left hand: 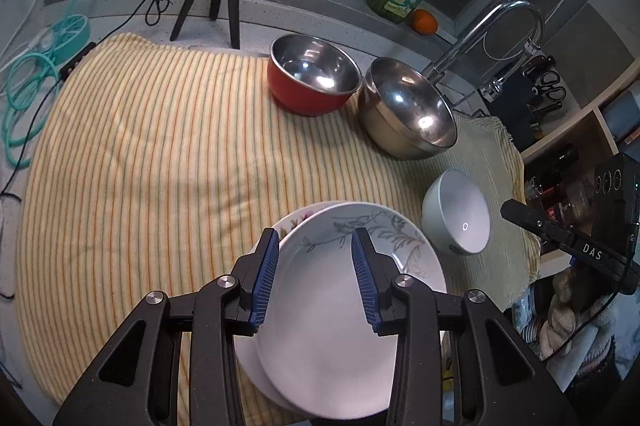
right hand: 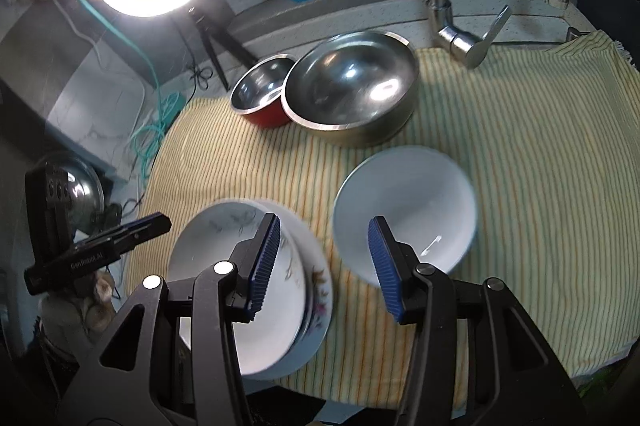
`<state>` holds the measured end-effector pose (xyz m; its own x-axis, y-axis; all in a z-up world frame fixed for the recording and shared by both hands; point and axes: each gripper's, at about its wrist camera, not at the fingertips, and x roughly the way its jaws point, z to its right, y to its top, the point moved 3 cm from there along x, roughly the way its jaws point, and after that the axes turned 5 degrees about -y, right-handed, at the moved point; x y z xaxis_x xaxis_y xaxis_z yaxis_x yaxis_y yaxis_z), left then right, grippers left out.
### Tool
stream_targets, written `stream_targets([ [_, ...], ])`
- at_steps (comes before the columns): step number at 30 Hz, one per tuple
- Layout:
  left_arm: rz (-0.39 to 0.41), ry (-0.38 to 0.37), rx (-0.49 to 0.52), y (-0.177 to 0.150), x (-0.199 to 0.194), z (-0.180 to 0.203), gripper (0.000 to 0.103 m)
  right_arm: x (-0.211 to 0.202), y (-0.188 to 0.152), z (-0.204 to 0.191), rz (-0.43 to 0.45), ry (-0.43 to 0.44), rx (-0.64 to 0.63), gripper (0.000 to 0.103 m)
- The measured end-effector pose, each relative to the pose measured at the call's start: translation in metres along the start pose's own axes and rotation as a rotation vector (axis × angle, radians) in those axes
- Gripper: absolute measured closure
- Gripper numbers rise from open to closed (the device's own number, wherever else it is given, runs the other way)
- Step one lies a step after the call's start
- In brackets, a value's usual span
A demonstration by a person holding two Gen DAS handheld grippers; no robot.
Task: Organize plates and bowls
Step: 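Move the right gripper to the large steel bowl and grasp its rim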
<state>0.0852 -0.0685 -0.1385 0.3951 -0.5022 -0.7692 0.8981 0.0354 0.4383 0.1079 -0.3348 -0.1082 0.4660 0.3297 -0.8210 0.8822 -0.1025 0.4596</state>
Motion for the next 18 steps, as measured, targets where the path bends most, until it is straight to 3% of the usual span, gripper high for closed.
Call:
stream_targets([
  [11,-0.013,-0.067,0.008,0.05,0.044,0.035,0.067,0.022,0.064,0.055,0.0,0.032,0.121,0.055],
  [18,-0.042,-0.123,-0.087,0.077,0.08,0.039,0.067,0.049,0.085,0.075,-0.05,0.066,0.168,0.055],
])
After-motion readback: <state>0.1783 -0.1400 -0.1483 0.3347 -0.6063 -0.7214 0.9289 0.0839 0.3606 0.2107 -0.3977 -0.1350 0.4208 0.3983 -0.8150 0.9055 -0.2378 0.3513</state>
